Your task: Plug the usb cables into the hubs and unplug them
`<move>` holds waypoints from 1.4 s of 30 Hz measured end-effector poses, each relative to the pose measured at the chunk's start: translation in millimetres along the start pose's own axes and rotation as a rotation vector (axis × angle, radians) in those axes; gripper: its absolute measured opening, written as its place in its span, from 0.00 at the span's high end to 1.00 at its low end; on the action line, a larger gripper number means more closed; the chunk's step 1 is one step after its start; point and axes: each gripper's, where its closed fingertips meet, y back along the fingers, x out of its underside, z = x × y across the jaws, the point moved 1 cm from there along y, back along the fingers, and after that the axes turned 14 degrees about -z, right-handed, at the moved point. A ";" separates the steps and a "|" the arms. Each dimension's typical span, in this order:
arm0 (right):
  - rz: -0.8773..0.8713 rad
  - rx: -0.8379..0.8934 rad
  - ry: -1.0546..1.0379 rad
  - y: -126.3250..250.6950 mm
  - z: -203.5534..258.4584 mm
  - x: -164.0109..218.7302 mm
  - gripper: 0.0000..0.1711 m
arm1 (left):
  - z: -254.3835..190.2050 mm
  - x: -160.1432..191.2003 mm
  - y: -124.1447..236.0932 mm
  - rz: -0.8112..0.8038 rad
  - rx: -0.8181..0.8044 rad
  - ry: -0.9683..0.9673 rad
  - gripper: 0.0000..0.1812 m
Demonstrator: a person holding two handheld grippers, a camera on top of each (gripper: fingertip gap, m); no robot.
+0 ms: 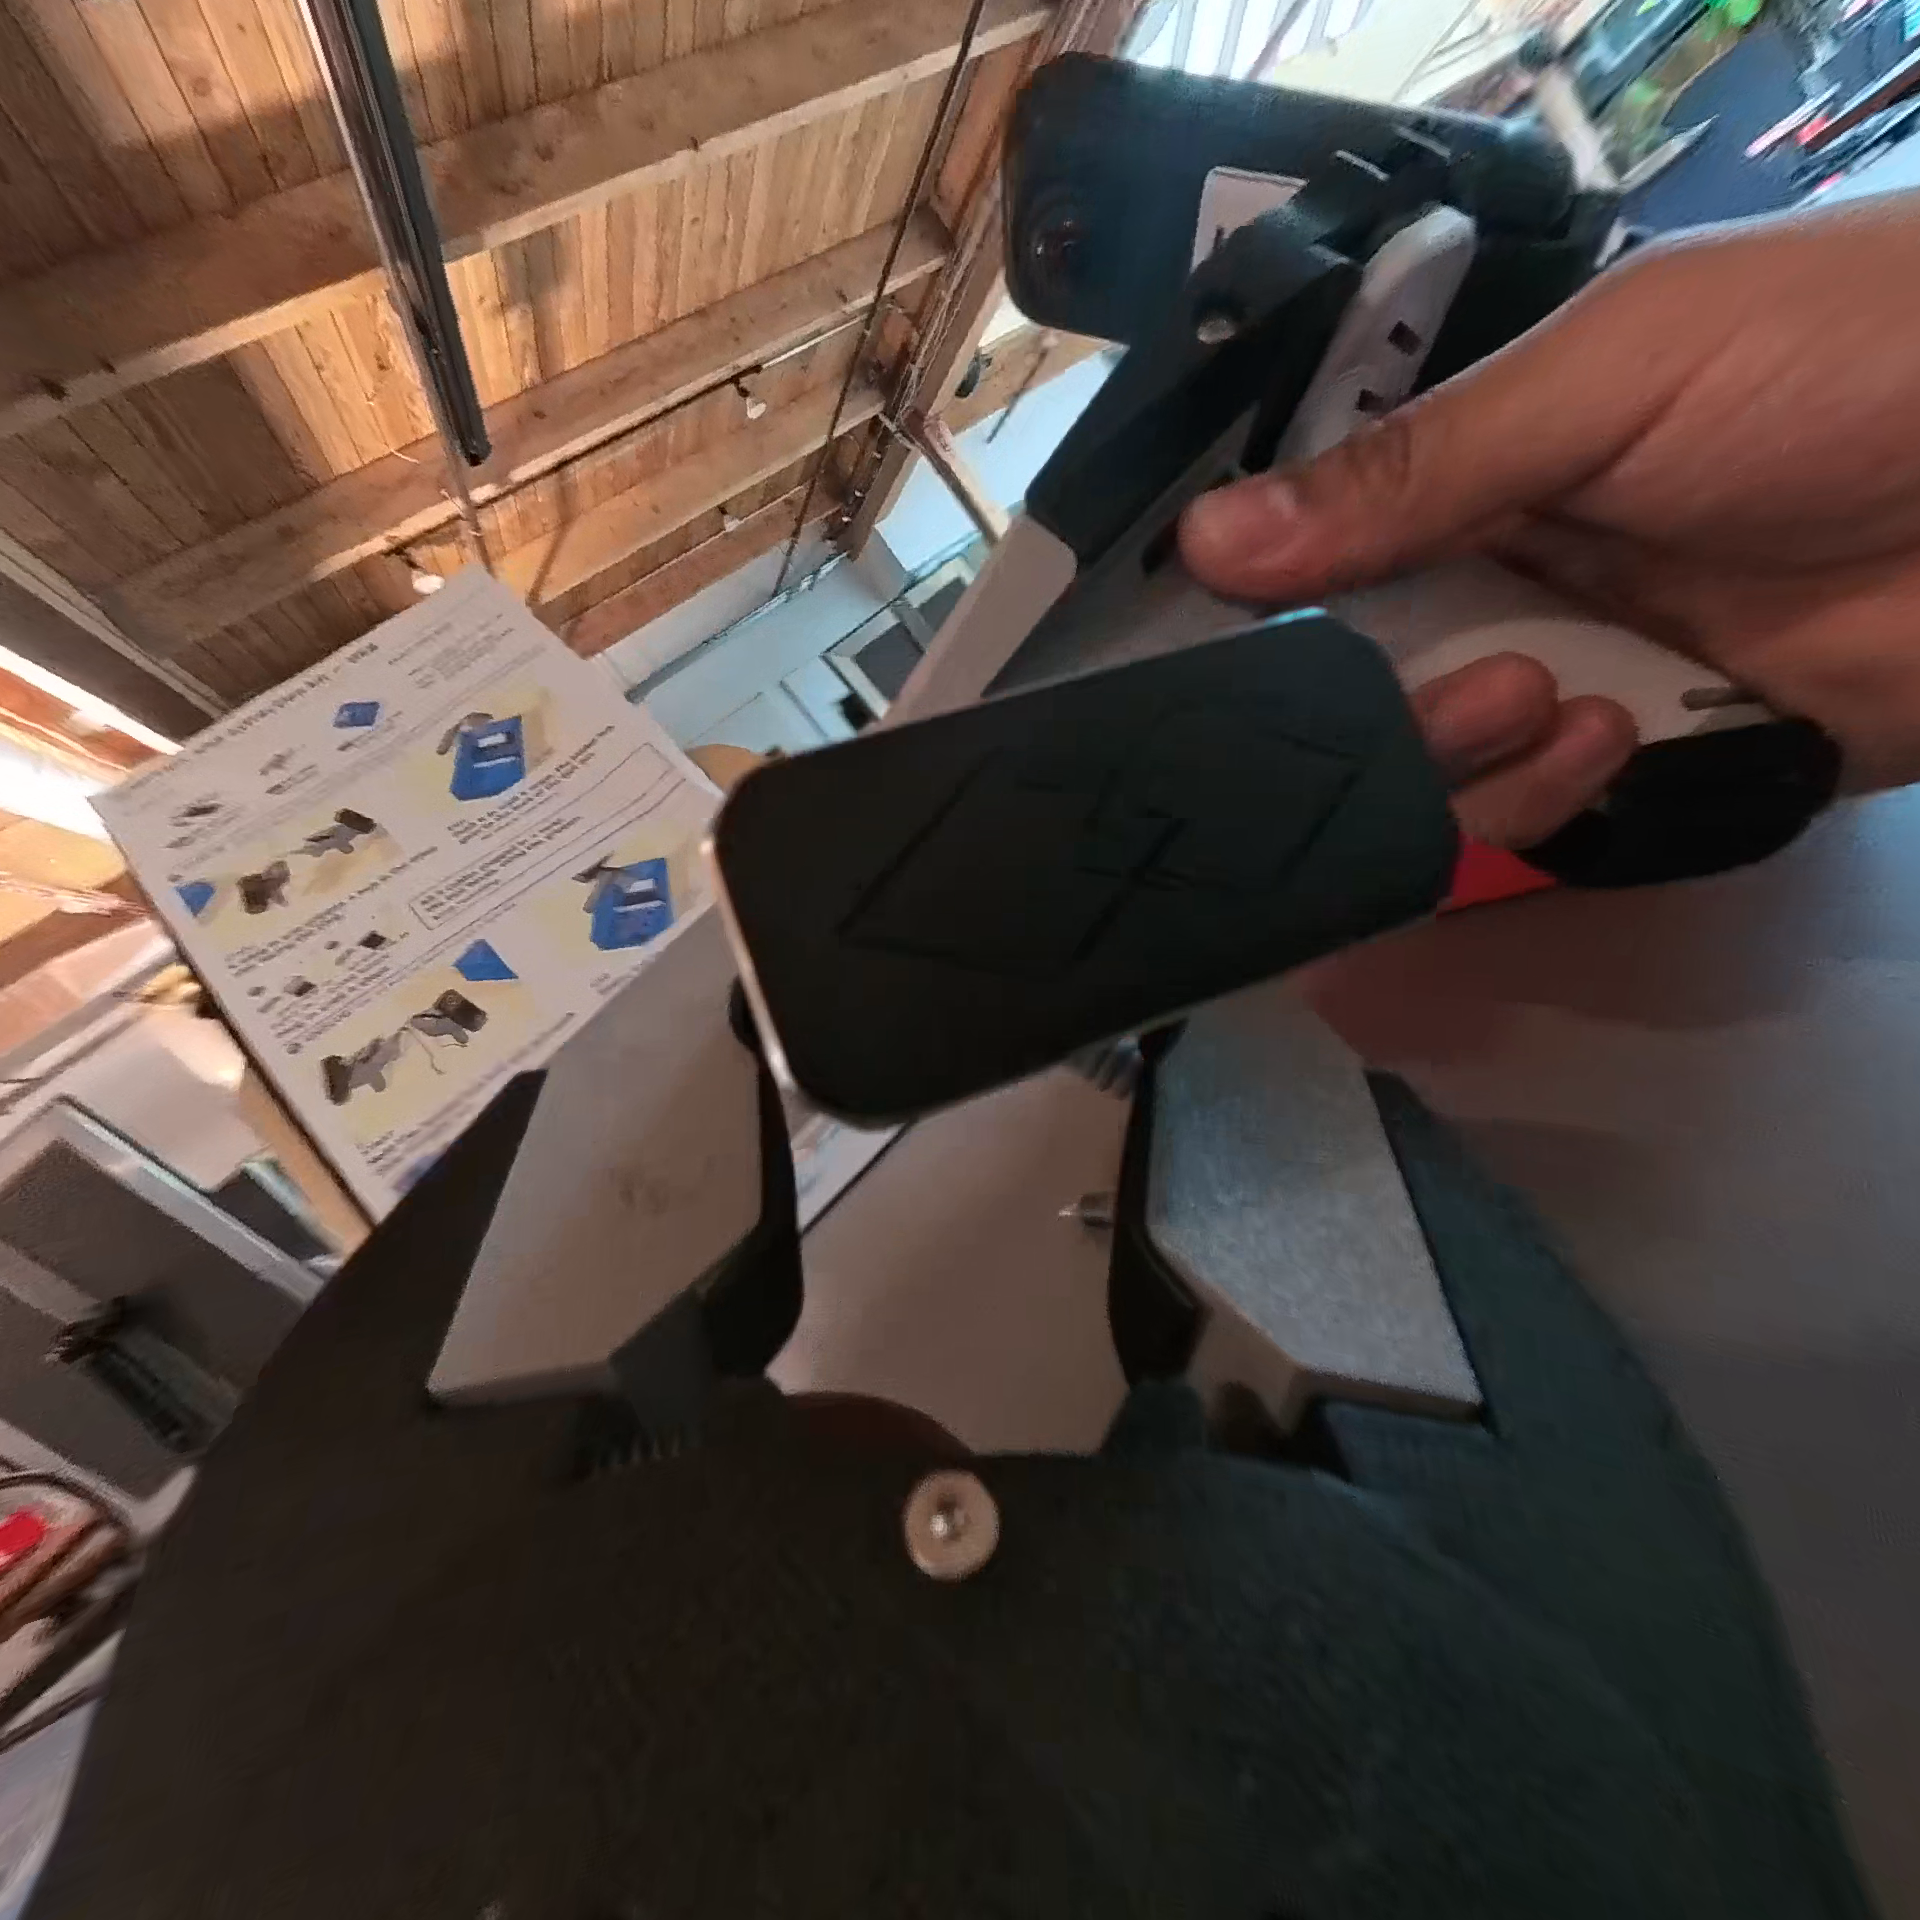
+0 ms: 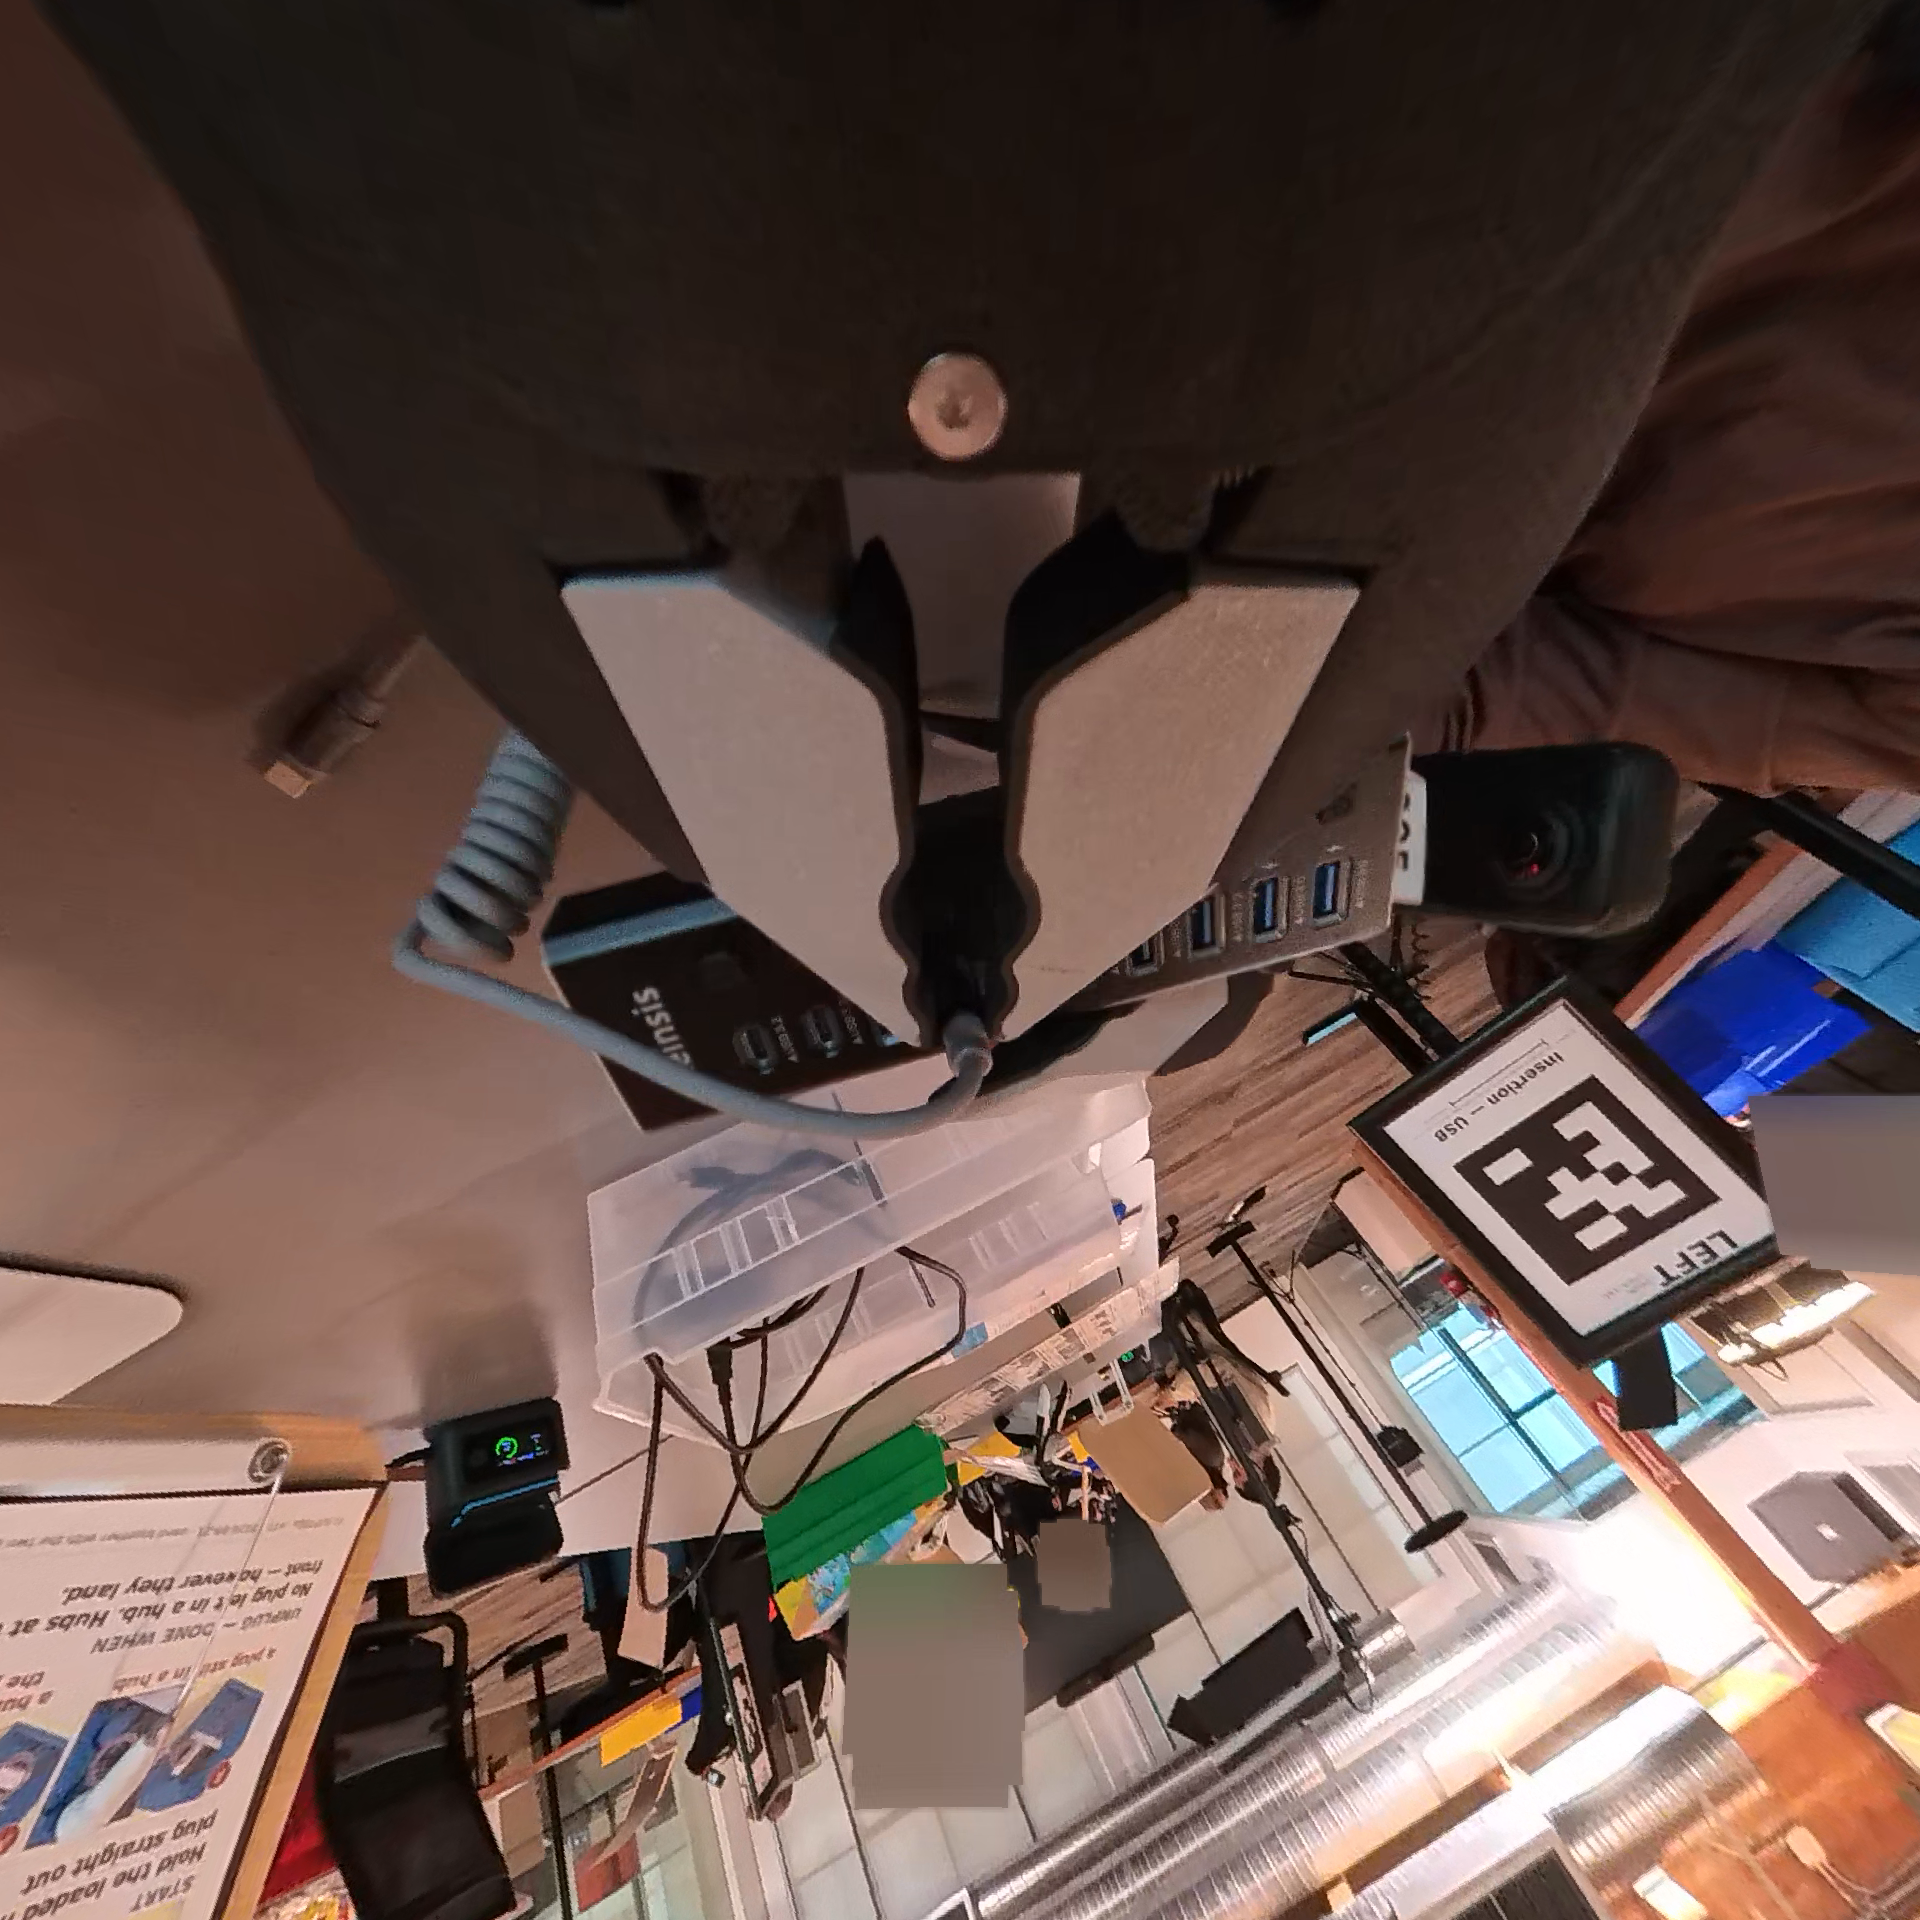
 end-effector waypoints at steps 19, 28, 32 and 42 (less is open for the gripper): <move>-0.052 0.019 0.019 -2.3 2.1 -3.8 0.96 | 14.1 10.5 1.7 0.038 -0.076 0.051 0.63; -0.064 -0.014 0.016 -6.3 6.2 -0.9 0.96 | 17.4 -2.5 5.1 0.014 -0.075 -0.032 0.63; -0.062 -0.065 0.015 -7.6 11.2 -1.6 0.94 | 19.3 -5.9 7.0 0.008 -0.080 -0.030 0.63; -0.013 -0.022 0.012 -11.5 -2.1 10.0 0.84 | 15.6 -1.7 6.1 0.020 -0.051 -0.016 0.63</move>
